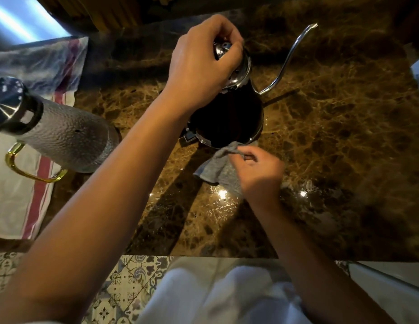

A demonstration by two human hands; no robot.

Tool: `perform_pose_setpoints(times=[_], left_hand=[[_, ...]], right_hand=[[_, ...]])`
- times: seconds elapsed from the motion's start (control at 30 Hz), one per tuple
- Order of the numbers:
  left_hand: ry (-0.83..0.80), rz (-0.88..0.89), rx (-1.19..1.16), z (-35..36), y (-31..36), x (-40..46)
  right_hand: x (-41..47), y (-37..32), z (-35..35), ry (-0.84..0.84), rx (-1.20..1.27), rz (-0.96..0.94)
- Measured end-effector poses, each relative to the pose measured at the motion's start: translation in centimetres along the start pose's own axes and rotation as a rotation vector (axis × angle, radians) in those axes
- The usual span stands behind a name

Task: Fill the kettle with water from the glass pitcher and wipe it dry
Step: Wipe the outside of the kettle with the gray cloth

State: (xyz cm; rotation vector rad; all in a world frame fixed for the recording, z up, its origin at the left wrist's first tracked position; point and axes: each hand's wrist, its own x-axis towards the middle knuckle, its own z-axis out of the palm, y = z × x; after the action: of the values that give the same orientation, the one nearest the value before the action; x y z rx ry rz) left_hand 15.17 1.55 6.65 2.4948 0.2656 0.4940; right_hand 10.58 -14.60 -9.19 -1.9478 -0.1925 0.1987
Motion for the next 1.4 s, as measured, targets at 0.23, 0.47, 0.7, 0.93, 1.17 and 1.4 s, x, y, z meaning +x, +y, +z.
perform_pose_setpoints(times=[0.23,0.47,0.7,0.93,1.17,1.4], left_hand=[[-0.013,0.006,0.017,0.0,0.3,0.0],[-0.033,0.021,0.018,0.0,0.2,0.0],[-0.106,0.017,-0.021,-0.3,0.1,0.1],[-0.244,0.109,-0.086,-1.0,0.1,0.5],[-0.236,0.134,-0.055,-0.8,0.2,0.1],[-0.184,0.122,0.095,-1.2,0.4,0.3]], right_hand=[[5.0,0.1,-3.6,0.117,-0.126,-0.046],[0.9,1.3,-0.7,0.065,-0.1,-0.133],[0.1,-0.4,0.1,-0.056,-0.051,-0.156],[7.3,0.8,-6.9,0.09,0.251,0.16],[11.6,-1.3,-7.4,-0.101,0.298,0.065],[9.5,-0.8,-8.2,-0.033,0.032,-0.101]])
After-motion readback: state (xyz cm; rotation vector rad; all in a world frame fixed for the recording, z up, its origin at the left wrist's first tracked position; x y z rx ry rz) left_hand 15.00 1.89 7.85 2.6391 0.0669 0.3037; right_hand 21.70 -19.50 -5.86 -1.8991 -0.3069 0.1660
